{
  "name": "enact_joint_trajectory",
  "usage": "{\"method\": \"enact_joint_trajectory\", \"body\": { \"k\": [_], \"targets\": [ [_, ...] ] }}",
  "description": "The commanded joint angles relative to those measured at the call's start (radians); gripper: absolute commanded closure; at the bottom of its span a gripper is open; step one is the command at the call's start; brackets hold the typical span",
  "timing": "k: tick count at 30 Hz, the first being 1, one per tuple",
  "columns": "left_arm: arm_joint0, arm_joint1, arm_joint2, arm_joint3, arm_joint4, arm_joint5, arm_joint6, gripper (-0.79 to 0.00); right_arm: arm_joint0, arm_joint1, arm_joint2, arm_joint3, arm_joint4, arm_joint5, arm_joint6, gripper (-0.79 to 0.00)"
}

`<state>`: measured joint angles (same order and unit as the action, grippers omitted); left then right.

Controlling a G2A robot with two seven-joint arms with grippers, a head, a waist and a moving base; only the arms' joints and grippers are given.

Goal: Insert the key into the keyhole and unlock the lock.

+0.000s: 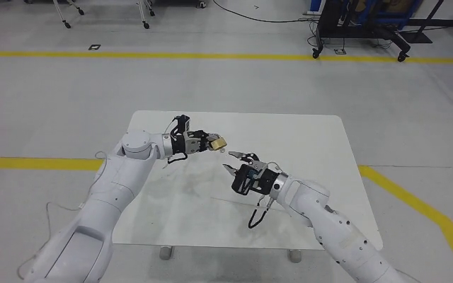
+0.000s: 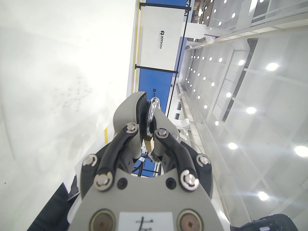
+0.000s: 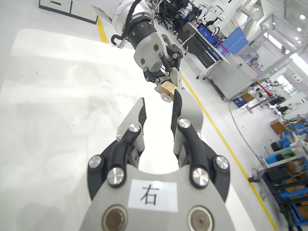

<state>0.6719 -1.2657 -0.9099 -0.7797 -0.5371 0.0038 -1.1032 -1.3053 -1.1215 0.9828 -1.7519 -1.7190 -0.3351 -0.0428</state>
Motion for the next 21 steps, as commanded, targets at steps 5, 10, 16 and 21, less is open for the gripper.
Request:
{"method": "enact_joint_trajectory", "body": {
  "k": [5, 10, 16, 21],
  "targets": [
    [0.012, 0.001, -0.005, -0.019, 0.014, 0.003, 0.006, 0.000, 0.024, -0.021, -0.057, 0.020, -0.064, 0.103, 0.075, -0.299],
    [0.019, 0.004, -0.013, -0.030, 0.021, 0.008, 0.000, 0.000, 0.035, -0.034, -0.074, 0.042, -0.079, 0.171, 0.093, -0.256],
    [0.024, 0.004, -0.016, -0.041, 0.033, 0.019, -0.002, 0.000, 0.038, -0.045, -0.096, 0.046, -0.122, 0.203, 0.115, -0.243],
    [0.027, 0.004, -0.021, -0.046, 0.037, 0.021, -0.003, 0.000, 0.044, -0.053, -0.106, 0.048, -0.133, 0.200, 0.120, -0.222]
  ]
}}
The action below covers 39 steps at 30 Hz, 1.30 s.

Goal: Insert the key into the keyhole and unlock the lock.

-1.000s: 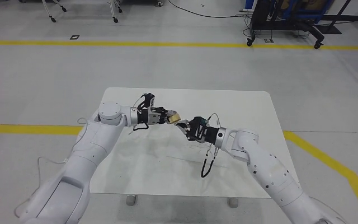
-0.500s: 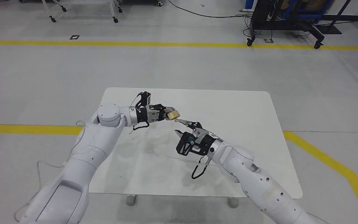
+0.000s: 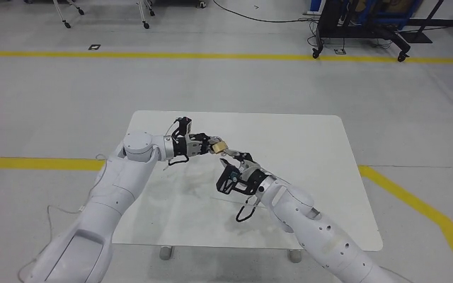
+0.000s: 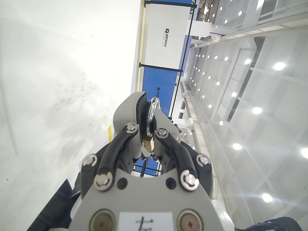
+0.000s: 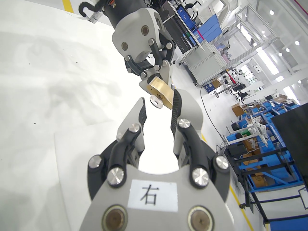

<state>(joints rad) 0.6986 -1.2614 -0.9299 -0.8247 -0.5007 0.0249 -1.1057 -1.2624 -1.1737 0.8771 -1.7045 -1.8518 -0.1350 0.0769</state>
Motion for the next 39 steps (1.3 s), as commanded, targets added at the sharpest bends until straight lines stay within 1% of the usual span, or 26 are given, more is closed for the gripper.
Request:
{"method": "enact_joint_trajectory", "body": {
  "k": [1, 3, 4, 9, 14, 16, 19, 21, 24, 29, 30, 33, 35, 39],
  "targets": [
    [0.001, 0.000, -0.001, -0.001, 0.002, 0.001, -0.001, 0.000, 0.002, -0.003, -0.001, 0.002, 0.000, 0.001, 0.002, -0.179],
    [0.002, 0.000, -0.003, -0.003, 0.005, 0.003, -0.002, 0.000, 0.003, -0.005, -0.001, 0.004, 0.000, 0.002, 0.003, -0.012],
    [0.002, 0.000, -0.003, -0.004, 0.006, 0.005, -0.003, 0.000, 0.003, -0.006, -0.001, 0.004, -0.001, 0.002, 0.005, 0.000],
    [0.004, 0.000, -0.005, -0.009, 0.014, 0.007, -0.010, 0.000, 0.003, -0.013, 0.000, 0.009, 0.008, -0.002, 0.020, 0.000],
    [0.006, 0.000, -0.007, -0.016, 0.022, 0.000, -0.016, 0.000, 0.003, -0.018, 0.012, 0.019, 0.057, -0.019, 0.002, 0.000],
    [0.008, 0.001, -0.008, -0.021, 0.027, -0.009, -0.016, 0.000, -0.001, -0.020, 0.025, 0.026, 0.107, -0.027, -0.006, 0.000],
    [0.012, 0.002, -0.011, -0.030, 0.033, -0.027, -0.014, 0.000, -0.004, -0.024, 0.059, 0.050, 0.246, -0.053, -0.023, 0.000],
    [0.016, 0.003, -0.019, -0.038, 0.031, -0.047, -0.013, 0.000, 0.002, -0.026, 0.082, 0.078, 0.338, -0.093, -0.044, 0.000],
    [0.023, 0.007, -0.033, -0.051, 0.035, -0.077, -0.008, 0.000, 0.018, -0.027, 0.114, 0.130, 0.486, -0.204, -0.110, 0.000],
    [0.038, 0.014, -0.044, -0.083, 0.071, -0.132, -0.002, 0.000, 0.047, -0.027, 0.142, 0.215, 0.639, -0.383, -0.186, 0.000],
    [0.044, 0.016, -0.046, -0.094, 0.080, -0.146, 0.004, 0.000, 0.053, -0.028, 0.146, 0.241, 0.691, -0.434, -0.205, 0.000],
    [0.056, 0.019, -0.055, -0.114, 0.090, -0.175, 0.019, 0.000, 0.075, -0.031, 0.151, 0.293, 0.774, -0.513, -0.218, 0.000],
    [0.065, 0.022, -0.064, -0.127, 0.093, -0.192, 0.028, 0.000, 0.090, -0.033, 0.152, 0.324, 0.808, -0.545, -0.219, 0.000],
    [0.079, 0.027, -0.078, -0.146, 0.096, -0.198, 0.033, 0.000, 0.103, -0.035, 0.148, 0.339, 0.802, -0.542, -0.208, 0.000]
  ]
}}
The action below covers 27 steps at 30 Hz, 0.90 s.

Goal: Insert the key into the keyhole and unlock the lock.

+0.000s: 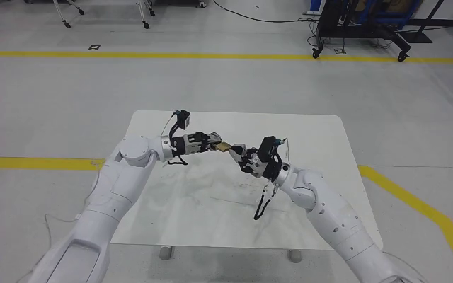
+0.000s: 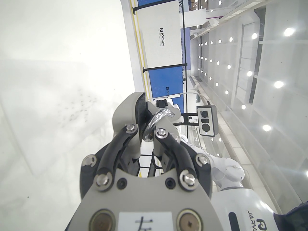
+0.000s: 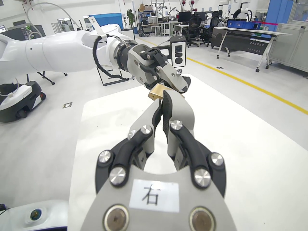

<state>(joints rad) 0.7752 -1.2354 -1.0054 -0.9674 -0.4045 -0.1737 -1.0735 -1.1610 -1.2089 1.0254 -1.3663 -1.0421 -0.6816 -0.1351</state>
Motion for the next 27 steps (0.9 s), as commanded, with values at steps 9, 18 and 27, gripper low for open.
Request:
{"method": "enact_joint_trajectory", "body": {
  "k": [9, 18, 27],
  "targets": [
    [0.015, 0.009, -0.004, -0.039, 0.075, -0.009, 0.017, 0.000, -0.079, 0.020, 0.061, -0.113, -0.191, 0.147, -0.010, -0.785],
    [0.019, 0.002, 0.085, -0.085, 0.302, 0.085, 0.094, 0.000, -0.277, 0.066, 0.282, -0.313, -0.285, 0.256, -0.001, -0.785],
    [-0.054, -0.052, 0.257, -0.035, 0.427, 0.281, 0.062, 0.000, -0.371, 0.082, 0.380, -0.414, -0.316, 0.273, 0.022, -0.785]
  ]
}}
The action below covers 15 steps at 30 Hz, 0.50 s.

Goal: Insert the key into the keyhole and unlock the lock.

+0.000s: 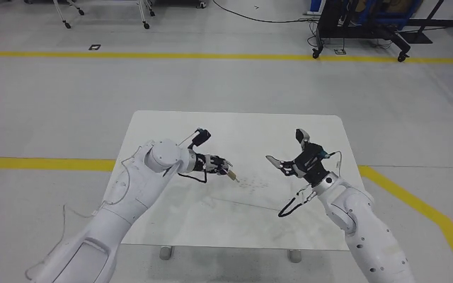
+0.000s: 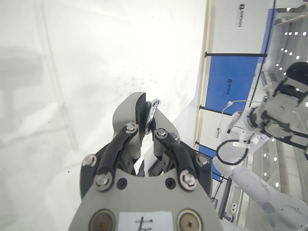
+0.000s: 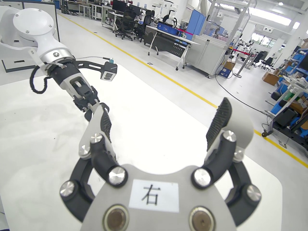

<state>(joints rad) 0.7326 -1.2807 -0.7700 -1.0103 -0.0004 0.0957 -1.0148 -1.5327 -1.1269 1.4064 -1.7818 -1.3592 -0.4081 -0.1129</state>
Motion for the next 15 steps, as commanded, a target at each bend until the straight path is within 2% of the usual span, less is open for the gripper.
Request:
{"method": "enact_joint_trajectory", "body": {
  "k": [1, 9, 15],
  "targets": [
    [-0.024, -0.015, 0.044, 0.016, 0.047, 0.024, 0.011, 0.000, 0.001, 0.000, -0.001, 0.001, 0.001, 0.000, 0.000, -0.785],
    [-0.090, -0.086, 0.155, 0.116, 0.072, 0.029, 0.042, 0.000, 0.001, 0.000, -0.001, 0.001, 0.001, 0.000, 0.000, -0.785],
    [-0.119, -0.114, 0.181, 0.199, 0.087, -0.011, 0.055, 0.000, 0.001, 0.000, -0.001, 0.001, 0.001, 0.000, 0.000, -0.785]
  ]
}}
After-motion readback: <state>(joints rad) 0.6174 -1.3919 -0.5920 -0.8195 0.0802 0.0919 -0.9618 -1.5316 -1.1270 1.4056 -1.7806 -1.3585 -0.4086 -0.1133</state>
